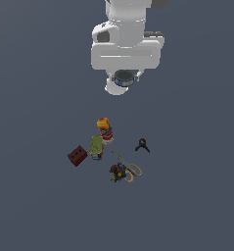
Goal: Pick up a designated object from a clutter of objects.
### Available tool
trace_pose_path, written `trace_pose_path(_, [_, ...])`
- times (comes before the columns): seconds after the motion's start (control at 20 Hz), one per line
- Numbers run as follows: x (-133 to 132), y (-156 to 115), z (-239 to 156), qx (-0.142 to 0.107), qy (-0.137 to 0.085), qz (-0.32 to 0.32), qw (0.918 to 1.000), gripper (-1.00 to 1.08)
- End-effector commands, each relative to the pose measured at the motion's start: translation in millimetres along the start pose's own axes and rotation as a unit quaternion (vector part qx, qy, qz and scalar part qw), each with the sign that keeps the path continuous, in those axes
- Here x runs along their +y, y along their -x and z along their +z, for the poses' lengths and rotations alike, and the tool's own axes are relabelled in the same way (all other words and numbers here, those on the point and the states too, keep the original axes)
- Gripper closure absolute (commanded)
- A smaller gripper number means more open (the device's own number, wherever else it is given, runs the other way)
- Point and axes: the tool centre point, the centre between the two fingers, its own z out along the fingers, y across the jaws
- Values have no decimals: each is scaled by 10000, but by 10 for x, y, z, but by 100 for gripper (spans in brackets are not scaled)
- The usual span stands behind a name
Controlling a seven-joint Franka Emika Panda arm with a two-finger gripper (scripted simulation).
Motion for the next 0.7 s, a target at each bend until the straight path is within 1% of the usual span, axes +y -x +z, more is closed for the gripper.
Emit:
trace_pose_path(0.0, [47,73,-123,-1,0,-1,10000,108])
trace_pose_path(0.3, [106,160,-282,0,6,0,10000,108])
trace_pose_path(0.65, [107,145,-279,0,6,0,10000,108])
